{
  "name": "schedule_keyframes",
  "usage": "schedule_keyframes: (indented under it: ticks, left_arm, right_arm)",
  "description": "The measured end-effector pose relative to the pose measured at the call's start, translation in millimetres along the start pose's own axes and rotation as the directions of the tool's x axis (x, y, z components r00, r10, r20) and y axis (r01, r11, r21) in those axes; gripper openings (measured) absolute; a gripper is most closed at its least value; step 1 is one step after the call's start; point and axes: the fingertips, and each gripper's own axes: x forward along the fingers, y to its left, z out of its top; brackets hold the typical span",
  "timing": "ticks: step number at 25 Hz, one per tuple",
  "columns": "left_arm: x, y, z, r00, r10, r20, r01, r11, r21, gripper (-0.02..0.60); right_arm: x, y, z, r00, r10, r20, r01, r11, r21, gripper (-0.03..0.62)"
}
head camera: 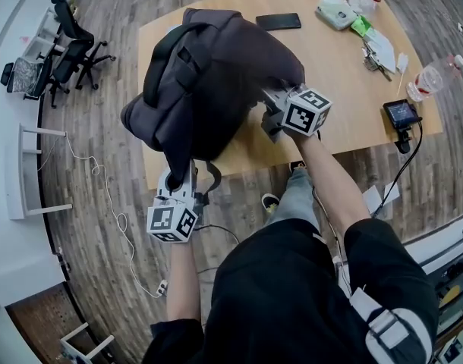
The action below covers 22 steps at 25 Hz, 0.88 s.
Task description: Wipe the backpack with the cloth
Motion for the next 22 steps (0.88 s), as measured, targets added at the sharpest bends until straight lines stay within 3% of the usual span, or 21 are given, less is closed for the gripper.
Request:
schedule_keyframes:
  ticks: [8,13,15,17,20,22]
  left_arm:
    - [-1.7,-3.0,1.1,1.000,-0.026,0.000,0.026,0.999,-0.021,0.051]
    - [-12.3,4.6,8.9,1.000,-0.015,0.015,0.015,1.000,-0.011,0.051]
    - [-16.7,7.4,12.0,1.000,-0.008,0.020,0.008,1.000,-0.003,0.051]
    - [-21.8,11.2,15.3,1.000,0.002,0.022,-0.002,1.000,0.011,0.051]
    - [-28.4,14.4,19.2,1.000,0.010,0.018,-0.011,0.999,0.032,0.051]
    - [-30.6,13.3,20.6,1.000,0.008,0.015,-0.008,0.999,0.043,0.051]
  right_arm:
    - [-24.3,87.3,-40.5,0.996,0.082,0.018,-0.083,0.996,0.037,0.081]
    - [-14.1,150.7,-94.9,0.977,0.170,-0.128,-0.170,0.985,0.011,0.083]
    - [-9.7,163.1,-115.6,0.958,0.186,-0.217,-0.188,0.982,0.010,0.083]
    - [-5.1,171.0,-143.6,0.917,0.193,-0.348,-0.187,0.981,0.050,0.083]
    - [-0.9,178.8,-179.4,0.848,0.217,-0.483,-0.131,0.970,0.206,0.083]
    - [-0.8,176.5,-180.0,0.853,0.235,-0.466,-0.076,0.940,0.333,0.083]
